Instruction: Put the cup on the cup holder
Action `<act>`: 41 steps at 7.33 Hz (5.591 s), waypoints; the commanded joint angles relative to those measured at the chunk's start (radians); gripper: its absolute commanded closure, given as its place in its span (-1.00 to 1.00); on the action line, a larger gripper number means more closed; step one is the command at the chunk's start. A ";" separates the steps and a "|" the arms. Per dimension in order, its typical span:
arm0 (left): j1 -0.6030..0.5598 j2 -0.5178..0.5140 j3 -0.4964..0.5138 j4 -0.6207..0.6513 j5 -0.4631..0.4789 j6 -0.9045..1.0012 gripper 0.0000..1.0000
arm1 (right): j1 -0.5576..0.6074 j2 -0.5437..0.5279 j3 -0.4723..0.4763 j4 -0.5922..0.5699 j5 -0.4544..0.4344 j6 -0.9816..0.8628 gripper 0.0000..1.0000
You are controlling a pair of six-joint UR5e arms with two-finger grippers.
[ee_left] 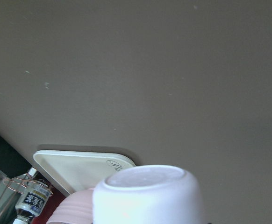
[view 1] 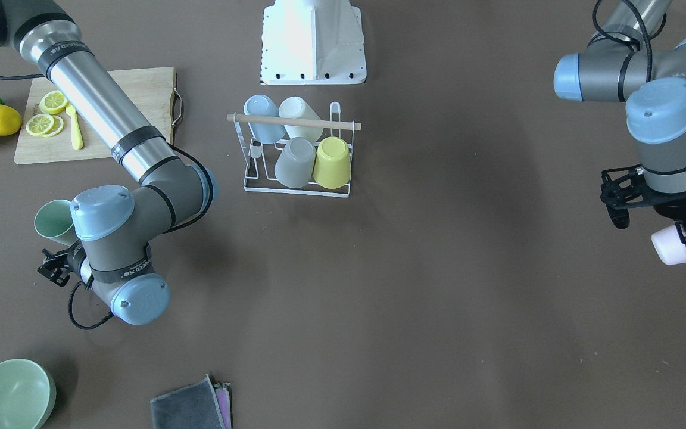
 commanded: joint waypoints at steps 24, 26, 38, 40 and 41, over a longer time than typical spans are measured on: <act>0.202 0.131 -0.156 -1.329 -0.687 -0.976 0.05 | 0.072 -0.102 0.375 -0.081 0.031 -0.120 1.00; 0.288 0.133 -0.127 -1.564 -0.682 -1.107 0.05 | 0.115 -0.099 0.514 -0.064 0.163 -0.114 1.00; 0.491 -0.109 0.135 -1.924 -0.573 -1.289 0.05 | 0.253 -0.299 0.691 1.307 0.826 0.517 1.00; 0.506 -0.154 0.206 -1.921 -0.523 -1.159 0.05 | 0.255 -0.339 0.608 1.456 0.826 0.524 1.00; 0.506 -0.189 0.238 -1.921 -0.512 -1.119 0.05 | 0.255 -0.341 0.601 1.464 0.822 0.555 1.00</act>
